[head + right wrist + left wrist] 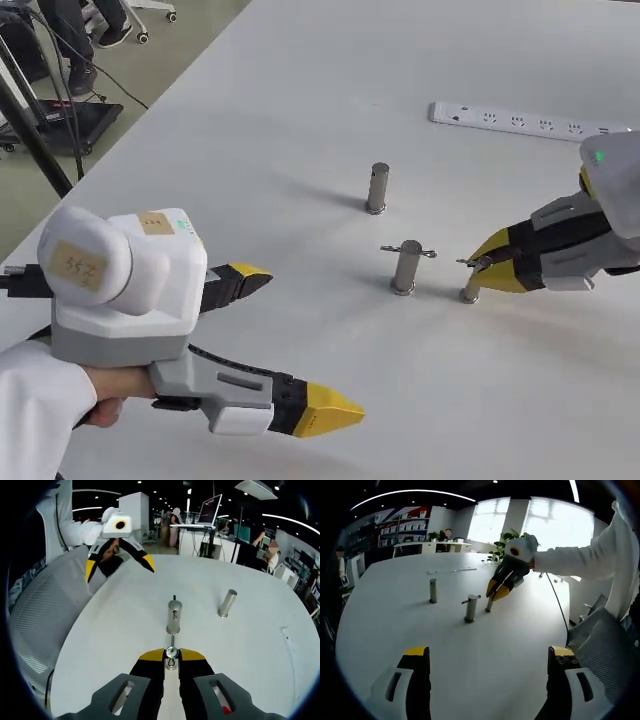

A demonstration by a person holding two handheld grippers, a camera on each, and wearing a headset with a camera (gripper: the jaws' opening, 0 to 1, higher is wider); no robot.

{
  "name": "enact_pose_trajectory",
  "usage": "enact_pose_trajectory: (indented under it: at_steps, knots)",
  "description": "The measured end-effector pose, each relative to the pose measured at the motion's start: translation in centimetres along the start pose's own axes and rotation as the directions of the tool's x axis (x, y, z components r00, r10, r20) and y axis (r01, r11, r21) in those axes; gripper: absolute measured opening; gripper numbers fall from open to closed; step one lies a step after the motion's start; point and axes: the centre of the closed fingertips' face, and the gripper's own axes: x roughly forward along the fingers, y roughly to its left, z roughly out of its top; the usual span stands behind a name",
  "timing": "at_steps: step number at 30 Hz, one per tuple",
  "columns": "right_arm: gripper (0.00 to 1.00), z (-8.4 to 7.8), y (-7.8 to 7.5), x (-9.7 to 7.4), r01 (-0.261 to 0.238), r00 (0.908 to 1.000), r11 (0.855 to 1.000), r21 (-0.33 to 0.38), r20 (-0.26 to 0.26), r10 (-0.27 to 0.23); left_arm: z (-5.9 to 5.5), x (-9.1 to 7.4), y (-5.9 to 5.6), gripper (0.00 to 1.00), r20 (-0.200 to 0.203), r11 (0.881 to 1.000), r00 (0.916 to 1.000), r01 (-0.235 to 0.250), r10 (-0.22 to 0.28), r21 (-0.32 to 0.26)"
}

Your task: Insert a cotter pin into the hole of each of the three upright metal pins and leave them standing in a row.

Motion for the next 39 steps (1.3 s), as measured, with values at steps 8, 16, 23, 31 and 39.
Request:
enact_pose_trajectory:
  at_steps: [8, 16, 23, 31, 39]
  knots:
    - [0.05, 0.0, 0.0, 0.1, -0.027, 0.9996, 0.999, 0.018, 0.013, 0.027, 0.5, -0.4, 0.4, 0.97, 0.021, 0.999, 0.9997, -0.010, 0.011, -0.046]
    - [0.18, -0.3, 0.0, 0.2, -0.004, 1.0000, 1.000, 0.009, -0.007, 0.004, 1.4, -0.8, 0.1, 0.96, 0.083, 0.995, 0.9964, -0.003, 0.011, -0.099]
    - [0.20, 1.2, -0.4, -1.4, 0.071, 0.9961, 0.996, 0.056, 0.048, -0.074, 2.4, -1.2, 0.1, 0.97, 0.115, 0.995, 0.9933, -0.001, 0.012, -0.099]
    - [0.30, 3.8, 0.9, -4.3, 0.151, 0.9636, 0.970, 0.191, 0.191, -0.187, 3.5, -0.8, -0.4, 0.98, 0.152, 0.995, 0.9884, 0.017, -0.002, -0.101]
    - [0.46, 4.0, 3.5, -6.0, 0.202, 0.9428, 0.944, 0.261, 0.209, -0.260, 4.3, -0.4, -1.2, 0.99, 0.169, 0.995, 0.9850, 0.048, -0.033, -0.083]
